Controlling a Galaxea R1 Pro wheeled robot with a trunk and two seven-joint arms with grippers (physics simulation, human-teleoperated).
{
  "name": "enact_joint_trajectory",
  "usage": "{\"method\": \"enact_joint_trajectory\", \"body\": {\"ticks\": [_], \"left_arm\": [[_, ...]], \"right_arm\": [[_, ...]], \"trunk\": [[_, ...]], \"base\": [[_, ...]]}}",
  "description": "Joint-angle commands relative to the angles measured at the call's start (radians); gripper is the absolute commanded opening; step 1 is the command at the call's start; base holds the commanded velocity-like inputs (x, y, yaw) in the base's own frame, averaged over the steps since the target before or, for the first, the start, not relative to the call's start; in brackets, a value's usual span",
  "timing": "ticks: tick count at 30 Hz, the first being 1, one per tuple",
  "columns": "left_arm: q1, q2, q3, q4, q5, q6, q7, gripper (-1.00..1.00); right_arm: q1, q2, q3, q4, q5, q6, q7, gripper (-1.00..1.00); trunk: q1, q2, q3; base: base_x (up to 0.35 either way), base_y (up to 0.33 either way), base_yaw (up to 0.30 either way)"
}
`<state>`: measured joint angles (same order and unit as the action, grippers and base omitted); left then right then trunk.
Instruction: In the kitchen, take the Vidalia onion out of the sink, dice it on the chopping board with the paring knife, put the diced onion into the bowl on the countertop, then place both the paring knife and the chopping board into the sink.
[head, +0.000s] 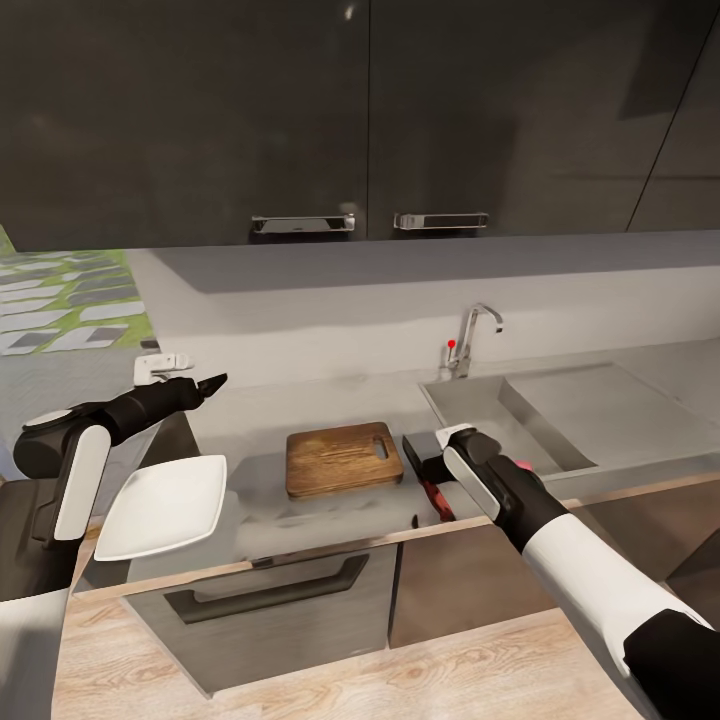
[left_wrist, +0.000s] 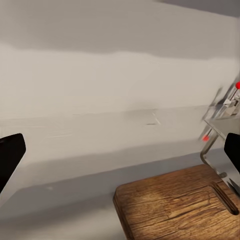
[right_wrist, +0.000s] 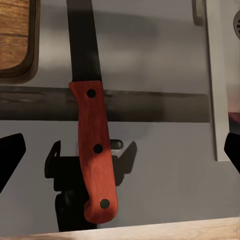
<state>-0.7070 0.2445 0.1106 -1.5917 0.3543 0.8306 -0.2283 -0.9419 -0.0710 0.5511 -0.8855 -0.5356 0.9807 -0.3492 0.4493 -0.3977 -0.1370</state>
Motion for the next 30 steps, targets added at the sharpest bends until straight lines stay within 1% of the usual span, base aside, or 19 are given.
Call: {"method": "enact_joint_trajectory", "body": {"ticks": [1,24,30], "left_arm": [[-0.001,0.0,0.001,-0.001,-0.002,0.005,-0.006,1.0],[-0.002,-0.001,0.001,-0.001,-0.003,0.005,-0.005,1.0],[-0.001,0.0,0.001,-0.001,-0.002,0.005,-0.005,1.0]], "right_arm": [[-0.001,-0.001,0.005,-0.001,-0.01,0.002,-0.01,1.0],[-0.001,-0.001,0.005,-0.001,-0.01,0.003,-0.013,1.0],[-0.001,0.0,0.006,-0.001,-0.011,0.002,-0.011,1.0]], "trunk": [[0.001,-0.002,-0.002],[0.001,-0.002,-0.002],[0.001,-0.002,-0.007]], "base": [[0.0,0.0,0.0],[0.0,0.0,0.0],[0.0,0.0,0.0]]}}
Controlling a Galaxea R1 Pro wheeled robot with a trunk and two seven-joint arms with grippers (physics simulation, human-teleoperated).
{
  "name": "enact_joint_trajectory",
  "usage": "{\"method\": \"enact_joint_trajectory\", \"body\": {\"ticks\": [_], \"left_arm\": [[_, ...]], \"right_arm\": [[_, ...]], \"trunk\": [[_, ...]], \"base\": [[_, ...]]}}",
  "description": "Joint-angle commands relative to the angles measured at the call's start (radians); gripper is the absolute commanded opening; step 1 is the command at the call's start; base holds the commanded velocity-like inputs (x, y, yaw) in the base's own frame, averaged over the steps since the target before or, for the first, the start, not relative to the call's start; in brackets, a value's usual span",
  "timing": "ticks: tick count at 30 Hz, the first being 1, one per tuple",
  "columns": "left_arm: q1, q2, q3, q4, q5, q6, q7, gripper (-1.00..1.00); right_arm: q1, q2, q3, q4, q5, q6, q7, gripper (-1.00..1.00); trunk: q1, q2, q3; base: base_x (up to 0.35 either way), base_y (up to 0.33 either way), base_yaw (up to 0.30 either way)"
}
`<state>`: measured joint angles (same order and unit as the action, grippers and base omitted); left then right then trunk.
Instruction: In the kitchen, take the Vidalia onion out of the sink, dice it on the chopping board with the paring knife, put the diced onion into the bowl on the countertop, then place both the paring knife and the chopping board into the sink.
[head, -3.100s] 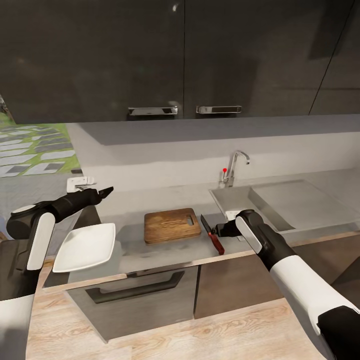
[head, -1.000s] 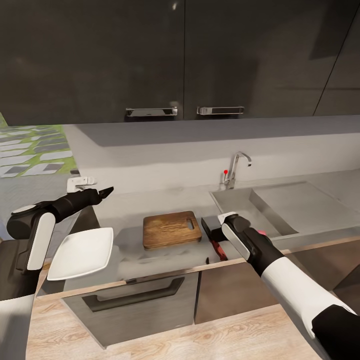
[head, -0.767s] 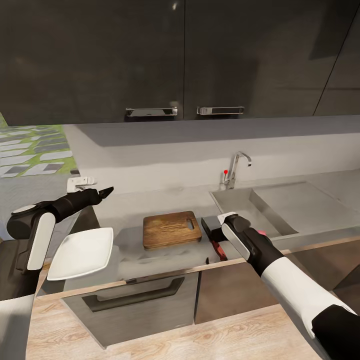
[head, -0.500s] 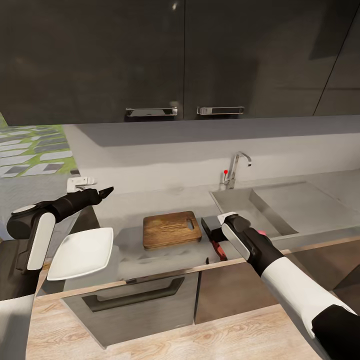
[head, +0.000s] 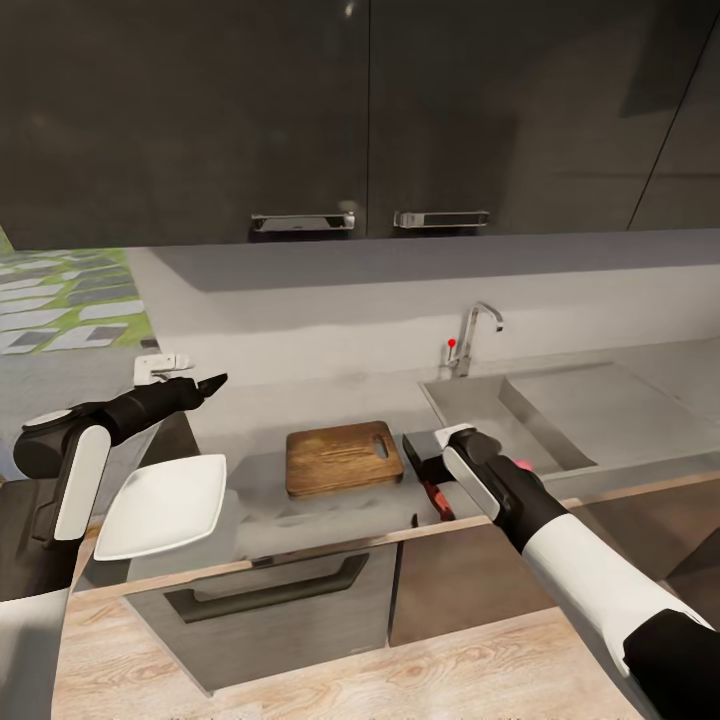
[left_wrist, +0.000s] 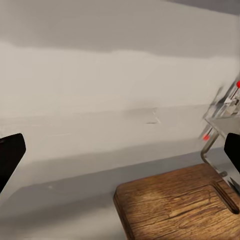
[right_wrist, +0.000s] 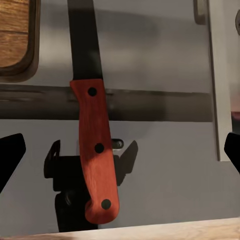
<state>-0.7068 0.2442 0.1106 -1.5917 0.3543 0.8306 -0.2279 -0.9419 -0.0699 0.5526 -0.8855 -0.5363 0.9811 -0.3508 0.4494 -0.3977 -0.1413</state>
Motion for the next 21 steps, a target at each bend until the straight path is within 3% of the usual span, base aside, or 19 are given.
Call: {"method": "enact_joint_trajectory", "body": {"ticks": [1,21], "left_arm": [[-0.001,0.0,0.001,-0.001,-0.003,0.005,-0.006,1.0],[-0.001,0.0,0.0,-0.001,-0.003,0.005,-0.006,1.0]], "right_arm": [[-0.001,0.0,0.005,-0.001,-0.011,0.001,-0.009,1.0],[-0.001,0.033,0.006,-0.001,-0.011,0.002,-0.007,1.0]], "trunk": [[0.001,-0.002,-0.003],[0.001,-0.002,-0.004]], "base": [[0.0,0.0,0.0],[0.0,0.0,0.0]]}}
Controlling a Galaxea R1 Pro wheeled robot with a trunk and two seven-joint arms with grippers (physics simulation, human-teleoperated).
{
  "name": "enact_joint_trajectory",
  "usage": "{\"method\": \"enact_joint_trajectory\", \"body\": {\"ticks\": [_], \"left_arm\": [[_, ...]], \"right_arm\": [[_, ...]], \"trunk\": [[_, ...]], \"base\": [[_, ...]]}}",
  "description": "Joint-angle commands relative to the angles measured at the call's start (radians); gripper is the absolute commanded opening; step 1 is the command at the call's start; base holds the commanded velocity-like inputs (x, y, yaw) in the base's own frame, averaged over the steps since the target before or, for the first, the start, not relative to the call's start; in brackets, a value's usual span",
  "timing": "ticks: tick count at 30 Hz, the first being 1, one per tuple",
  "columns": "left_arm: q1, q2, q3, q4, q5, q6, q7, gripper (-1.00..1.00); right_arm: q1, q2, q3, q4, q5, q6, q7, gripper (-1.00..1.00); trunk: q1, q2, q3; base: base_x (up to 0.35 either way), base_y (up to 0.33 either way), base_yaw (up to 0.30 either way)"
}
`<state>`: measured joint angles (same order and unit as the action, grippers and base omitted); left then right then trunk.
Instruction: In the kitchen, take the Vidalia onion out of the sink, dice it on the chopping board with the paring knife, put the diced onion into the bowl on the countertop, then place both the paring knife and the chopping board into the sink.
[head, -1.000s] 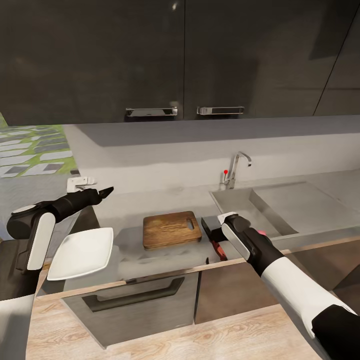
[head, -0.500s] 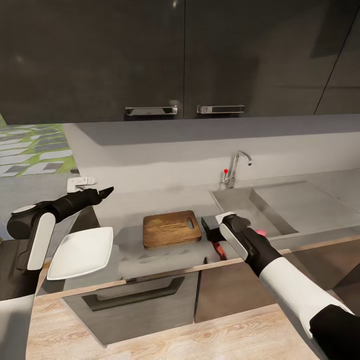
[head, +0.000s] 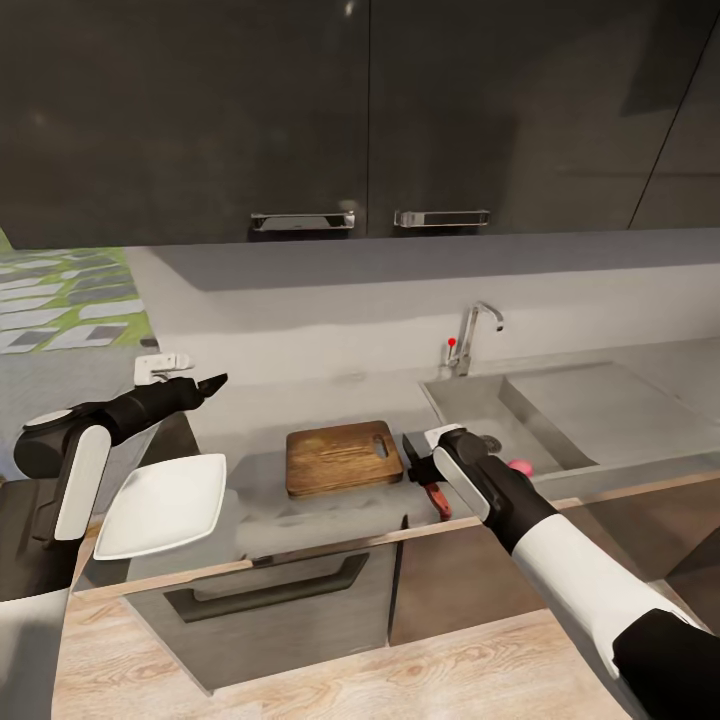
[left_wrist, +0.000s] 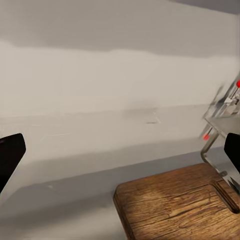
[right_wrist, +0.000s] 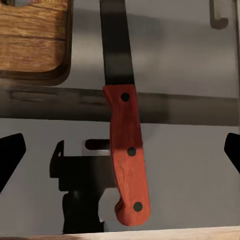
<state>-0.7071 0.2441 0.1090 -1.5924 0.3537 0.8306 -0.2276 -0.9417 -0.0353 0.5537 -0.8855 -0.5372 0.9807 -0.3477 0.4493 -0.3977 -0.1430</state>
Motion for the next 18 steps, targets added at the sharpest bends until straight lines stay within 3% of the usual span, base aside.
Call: {"method": "enact_joint_trajectory", "body": {"ticks": [1,18], "left_arm": [[-0.001,0.0,0.001,-0.001,-0.002,0.005,-0.006,1.0],[-0.001,0.0,0.003,0.0,-0.002,0.005,-0.006,1.0]], "right_arm": [[-0.002,-0.001,0.005,-0.001,-0.01,0.002,-0.01,1.0],[-0.001,0.001,0.003,-0.001,-0.012,0.004,-0.011,1.0]], "trunk": [[0.001,-0.002,-0.002],[0.001,-0.002,-0.002]], "base": [[0.055,-0.044,0.0],[0.039,-0.037,0.0]]}}
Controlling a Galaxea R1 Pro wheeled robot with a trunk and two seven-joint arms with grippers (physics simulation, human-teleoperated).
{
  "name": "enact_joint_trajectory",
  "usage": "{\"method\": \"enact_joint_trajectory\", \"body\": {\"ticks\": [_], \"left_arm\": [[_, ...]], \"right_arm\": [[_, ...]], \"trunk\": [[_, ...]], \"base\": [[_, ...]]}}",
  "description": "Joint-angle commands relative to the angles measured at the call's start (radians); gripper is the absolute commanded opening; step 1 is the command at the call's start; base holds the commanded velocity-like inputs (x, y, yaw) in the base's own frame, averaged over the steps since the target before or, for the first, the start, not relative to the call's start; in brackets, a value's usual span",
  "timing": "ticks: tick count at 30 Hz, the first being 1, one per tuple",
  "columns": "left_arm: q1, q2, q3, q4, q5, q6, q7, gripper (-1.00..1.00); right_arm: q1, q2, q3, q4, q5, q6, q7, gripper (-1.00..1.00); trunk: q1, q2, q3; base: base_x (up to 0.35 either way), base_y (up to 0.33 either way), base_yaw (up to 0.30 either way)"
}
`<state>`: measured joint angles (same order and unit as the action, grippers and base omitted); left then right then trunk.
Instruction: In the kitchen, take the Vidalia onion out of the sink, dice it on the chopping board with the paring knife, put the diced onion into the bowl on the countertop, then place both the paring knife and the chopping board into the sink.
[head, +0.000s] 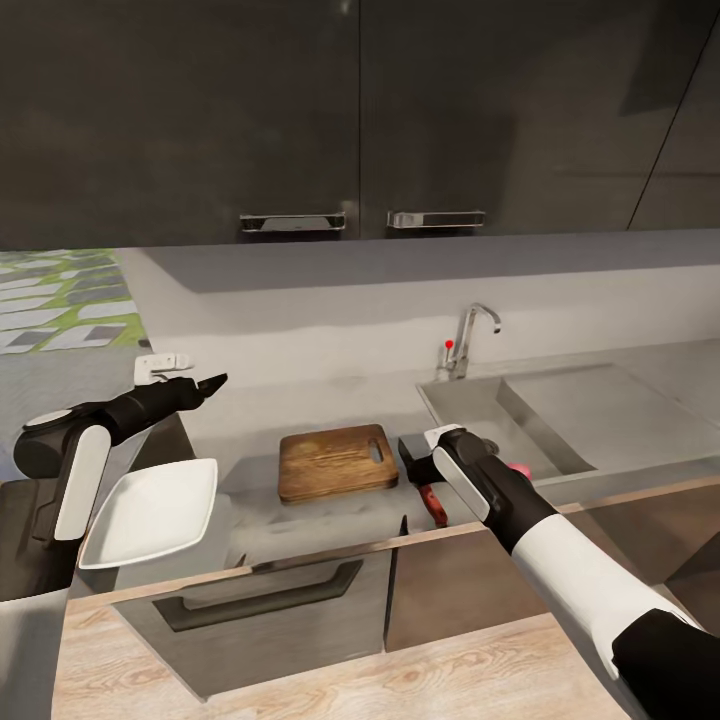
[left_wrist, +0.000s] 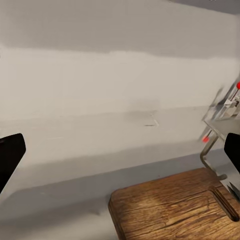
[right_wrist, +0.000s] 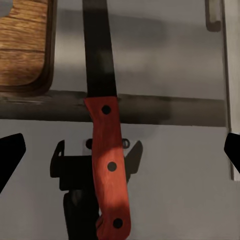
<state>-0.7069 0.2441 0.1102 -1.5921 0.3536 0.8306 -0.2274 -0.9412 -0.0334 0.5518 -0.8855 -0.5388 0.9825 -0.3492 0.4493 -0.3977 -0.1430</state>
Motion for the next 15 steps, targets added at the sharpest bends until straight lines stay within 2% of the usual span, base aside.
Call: {"method": "enact_joint_trajectory", "body": {"ticks": [1,15], "left_arm": [[-0.001,0.0,0.001,0.0,-0.002,0.005,-0.006,1.0],[-0.001,0.0,0.0,-0.001,-0.002,0.005,-0.006,1.0]], "right_arm": [[-0.001,-0.001,0.004,-0.001,-0.011,0.002,-0.01,1.0],[-0.001,0.001,0.003,-0.001,-0.026,0.003,-0.008,1.0]], "trunk": [[0.001,-0.002,-0.002],[0.001,-0.002,-0.002]], "base": [[0.001,-0.001,0.0],[0.0,-0.016,0.0]]}}
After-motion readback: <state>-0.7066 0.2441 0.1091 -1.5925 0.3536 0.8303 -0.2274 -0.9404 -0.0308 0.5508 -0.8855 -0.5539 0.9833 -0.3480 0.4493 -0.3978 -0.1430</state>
